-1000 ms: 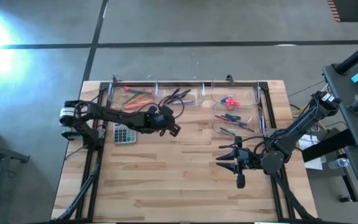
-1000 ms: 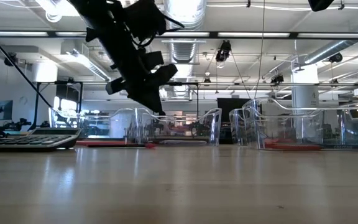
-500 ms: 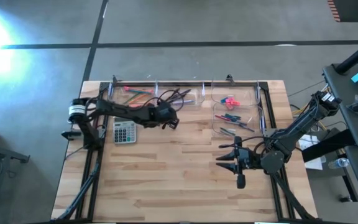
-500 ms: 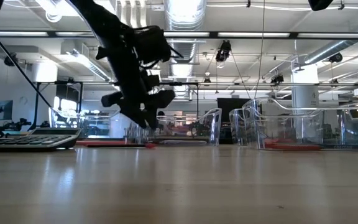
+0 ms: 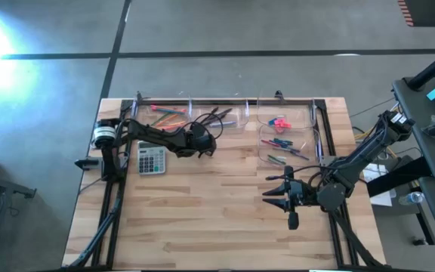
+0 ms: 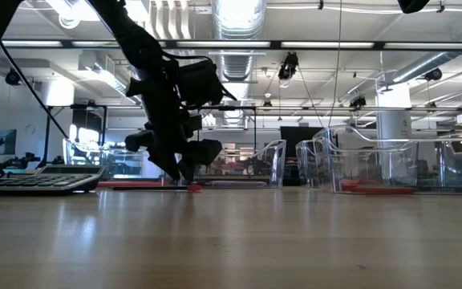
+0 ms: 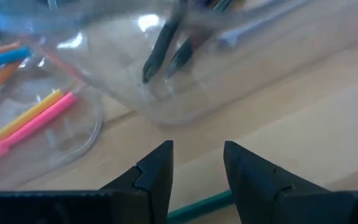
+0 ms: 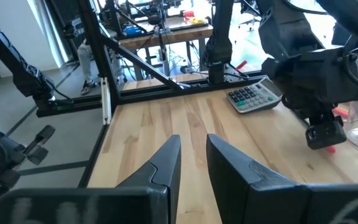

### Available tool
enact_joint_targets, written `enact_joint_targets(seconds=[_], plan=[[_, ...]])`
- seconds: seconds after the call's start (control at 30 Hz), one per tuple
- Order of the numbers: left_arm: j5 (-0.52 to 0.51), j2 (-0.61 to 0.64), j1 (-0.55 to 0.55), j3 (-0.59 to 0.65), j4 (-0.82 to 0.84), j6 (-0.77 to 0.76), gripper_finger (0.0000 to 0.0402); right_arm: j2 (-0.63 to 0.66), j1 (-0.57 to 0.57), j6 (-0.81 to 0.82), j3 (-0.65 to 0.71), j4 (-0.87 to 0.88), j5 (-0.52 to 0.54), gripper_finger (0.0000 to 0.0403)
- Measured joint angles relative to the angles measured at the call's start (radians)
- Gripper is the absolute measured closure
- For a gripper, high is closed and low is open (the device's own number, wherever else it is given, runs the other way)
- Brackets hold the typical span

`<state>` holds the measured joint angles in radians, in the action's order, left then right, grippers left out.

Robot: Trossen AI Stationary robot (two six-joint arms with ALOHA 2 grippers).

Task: Sort crayons/erasers/pens/pencils in bins
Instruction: Put the green pencil into the top left transparent bin

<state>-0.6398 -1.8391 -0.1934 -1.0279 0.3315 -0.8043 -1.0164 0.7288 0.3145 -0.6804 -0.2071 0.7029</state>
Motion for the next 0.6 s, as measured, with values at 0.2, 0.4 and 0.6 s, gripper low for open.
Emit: enact_joint_targets(seconds=[0.2,0.4,0.6], plan=[[0.095,-0.004,-0.003,0.004,0.024,0.002,0.0272,0.000,0.000,0.000,0.000,0.000,0.000,0.0335],[0.277,0.001,0.017,-0.014,0.023,0.046,0.0272,0.000,0.000,0.000,0.000,0.000,0.000,0.0335],[0.361,0.043,0.108,-0.057,0.017,0.123,0.0272,0.000,0.000,0.000,0.000,0.000,0.001,0.0335]])
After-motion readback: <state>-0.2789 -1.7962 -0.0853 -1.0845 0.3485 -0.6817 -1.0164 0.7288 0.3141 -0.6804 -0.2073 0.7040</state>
